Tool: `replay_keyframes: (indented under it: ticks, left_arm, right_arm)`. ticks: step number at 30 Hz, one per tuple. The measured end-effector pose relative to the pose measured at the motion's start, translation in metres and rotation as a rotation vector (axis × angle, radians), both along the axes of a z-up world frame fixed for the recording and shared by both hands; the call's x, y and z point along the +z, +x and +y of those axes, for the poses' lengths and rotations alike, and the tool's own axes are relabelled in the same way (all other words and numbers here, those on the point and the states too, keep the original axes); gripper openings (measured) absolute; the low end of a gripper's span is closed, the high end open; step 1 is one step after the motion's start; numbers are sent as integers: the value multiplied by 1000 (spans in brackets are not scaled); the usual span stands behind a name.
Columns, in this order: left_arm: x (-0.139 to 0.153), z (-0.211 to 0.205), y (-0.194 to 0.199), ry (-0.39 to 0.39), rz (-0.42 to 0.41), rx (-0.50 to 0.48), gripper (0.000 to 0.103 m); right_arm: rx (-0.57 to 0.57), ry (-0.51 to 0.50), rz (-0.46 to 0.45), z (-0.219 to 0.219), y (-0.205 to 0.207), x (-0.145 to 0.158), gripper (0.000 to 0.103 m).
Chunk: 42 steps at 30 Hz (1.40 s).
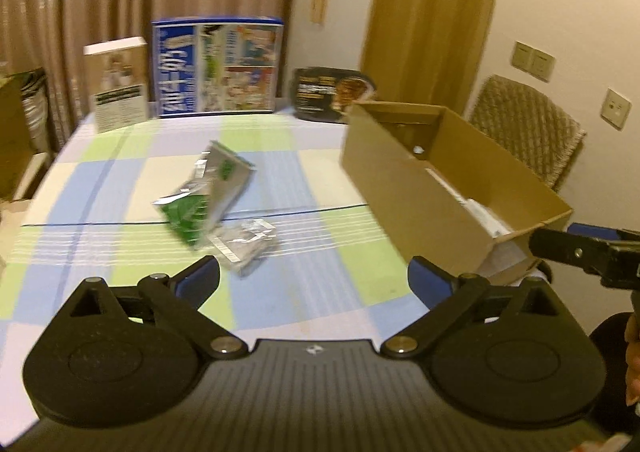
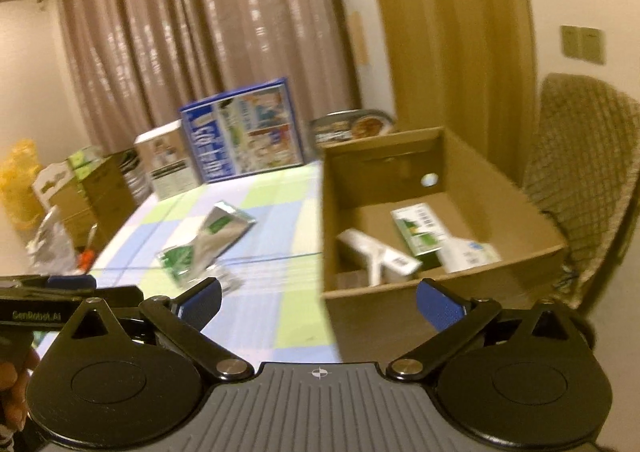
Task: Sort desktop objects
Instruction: 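Withdraw both tools back over the table toward the silver bag and wire rack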
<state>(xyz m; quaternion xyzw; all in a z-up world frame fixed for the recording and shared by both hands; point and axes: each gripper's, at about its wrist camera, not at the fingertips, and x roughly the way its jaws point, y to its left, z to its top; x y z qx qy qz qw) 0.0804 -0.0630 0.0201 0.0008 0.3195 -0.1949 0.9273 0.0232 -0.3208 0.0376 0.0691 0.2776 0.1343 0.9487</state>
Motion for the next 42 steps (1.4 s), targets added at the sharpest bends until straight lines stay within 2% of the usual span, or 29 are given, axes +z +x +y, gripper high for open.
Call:
replay_keyframes:
  ticks: [12,25,31,38,42]
  left_arm:
    - [7,64,-21,41,2,114,101]
    - [-1,94,-21,28,25,156,101]
    - [-2,98,-8,51,48,125,101]
    - [-6,103,30,182,45,30,101]
    - [-16,108,64,216,68,-8,101]
  right_arm:
    - [139,5,39,56,-15,-6,101]
    - [207,-30,72,91,-12,-16,101]
    - [255,-59,80,108,3,-20,101]
    - [376,-132,62,137,48,-31,101]
    - [421,-172,77,152,87,-46,101]
